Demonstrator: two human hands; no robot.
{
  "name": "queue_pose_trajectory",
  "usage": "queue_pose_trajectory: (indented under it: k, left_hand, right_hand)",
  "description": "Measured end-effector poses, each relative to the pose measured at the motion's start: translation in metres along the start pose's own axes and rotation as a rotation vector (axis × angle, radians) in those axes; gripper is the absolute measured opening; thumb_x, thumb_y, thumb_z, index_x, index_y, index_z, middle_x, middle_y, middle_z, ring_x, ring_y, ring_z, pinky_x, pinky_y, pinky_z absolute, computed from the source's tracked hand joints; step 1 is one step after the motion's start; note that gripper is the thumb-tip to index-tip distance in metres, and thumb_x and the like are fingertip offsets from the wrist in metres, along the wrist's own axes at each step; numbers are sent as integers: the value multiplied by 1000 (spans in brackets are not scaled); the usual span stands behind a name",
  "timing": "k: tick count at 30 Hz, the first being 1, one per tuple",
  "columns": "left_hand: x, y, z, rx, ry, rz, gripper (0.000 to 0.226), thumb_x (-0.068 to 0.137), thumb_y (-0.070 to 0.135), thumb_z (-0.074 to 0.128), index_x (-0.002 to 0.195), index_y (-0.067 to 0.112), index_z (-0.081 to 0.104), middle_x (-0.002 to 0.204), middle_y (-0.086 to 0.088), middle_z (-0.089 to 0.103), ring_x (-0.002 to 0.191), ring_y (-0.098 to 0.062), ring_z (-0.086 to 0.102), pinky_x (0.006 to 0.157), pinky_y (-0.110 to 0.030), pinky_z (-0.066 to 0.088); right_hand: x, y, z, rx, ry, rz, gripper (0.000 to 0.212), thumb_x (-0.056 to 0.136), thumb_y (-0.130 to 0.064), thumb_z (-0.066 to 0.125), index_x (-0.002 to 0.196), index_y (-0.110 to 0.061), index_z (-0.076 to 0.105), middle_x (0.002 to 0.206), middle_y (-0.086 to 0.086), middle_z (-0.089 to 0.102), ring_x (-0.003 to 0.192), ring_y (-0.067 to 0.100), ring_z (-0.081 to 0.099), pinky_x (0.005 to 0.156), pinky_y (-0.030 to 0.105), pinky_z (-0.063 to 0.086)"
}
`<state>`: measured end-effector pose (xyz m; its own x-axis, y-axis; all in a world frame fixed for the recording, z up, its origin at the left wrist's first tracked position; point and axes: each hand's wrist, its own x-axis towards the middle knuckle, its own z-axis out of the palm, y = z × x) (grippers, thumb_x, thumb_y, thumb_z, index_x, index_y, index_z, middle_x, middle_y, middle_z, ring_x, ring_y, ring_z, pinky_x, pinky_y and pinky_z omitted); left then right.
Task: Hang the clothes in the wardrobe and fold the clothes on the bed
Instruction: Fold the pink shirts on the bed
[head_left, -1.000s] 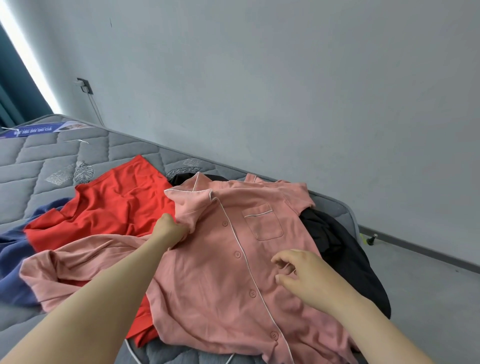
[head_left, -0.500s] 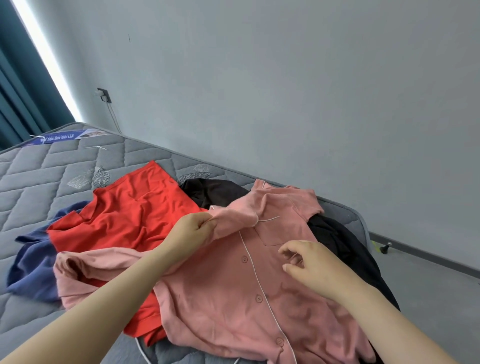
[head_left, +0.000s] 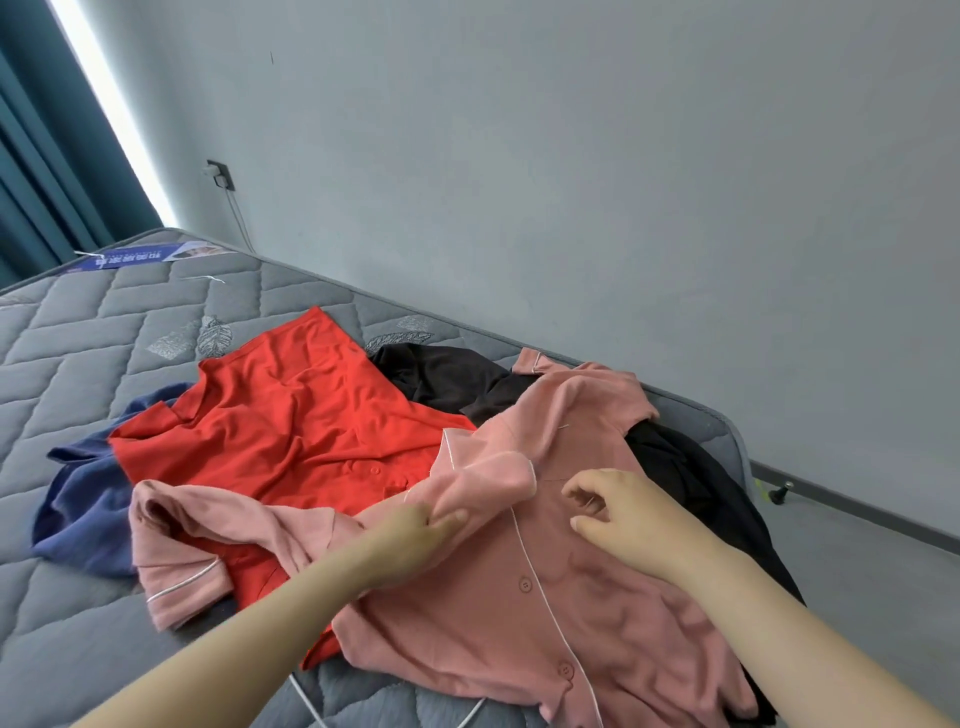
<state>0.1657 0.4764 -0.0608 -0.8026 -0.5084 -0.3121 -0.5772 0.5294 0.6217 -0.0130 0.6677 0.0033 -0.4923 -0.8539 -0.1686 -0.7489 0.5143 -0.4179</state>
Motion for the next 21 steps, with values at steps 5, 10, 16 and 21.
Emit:
queue_pose_trajectory:
  k: [5, 10, 16, 21]
  left_hand:
    - [-21, -19, 34, 242, -164, 106, 40, 94, 51, 44, 107, 17, 60, 112, -8, 64, 100, -25, 56, 80, -29, 39]
    - [-32, -35, 34, 298, -241, 104, 39, 96, 46, 43, 110, 13, 56, 113, -12, 62, 104, -29, 53, 84, -30, 37]
    - [-41, -47, 22, 305, -257, 117, 23, 96, 42, 45, 89, 21, 50, 108, -7, 60, 98, -25, 54, 75, -30, 34]
    - [-35, -45, -6, 132, -98, 108, 30, 88, 34, 55, 67, 24, 37, 67, 8, 48, 68, -9, 48, 64, -24, 36]
  right_hand:
    - [19, -9, 15, -138, -18, -50, 54, 90, -23, 59, 141, -24, 43, 142, -5, 43, 130, 15, 41, 103, 27, 38]
    - [56, -22, 34, -402, -141, -90, 76, 90, -16, 58, 154, -20, 16, 161, 0, 11, 149, 19, 4, 120, 38, 17]
    - [75, -17, 52, -490, -331, -9, 48, 84, -34, 63, 126, -16, 49, 135, 6, 53, 133, 25, 42, 118, 51, 12]
    - [52, 2, 27, -319, -64, -141, 29, 78, -44, 69, 88, -25, 50, 105, -2, 65, 105, 22, 54, 88, 30, 32]
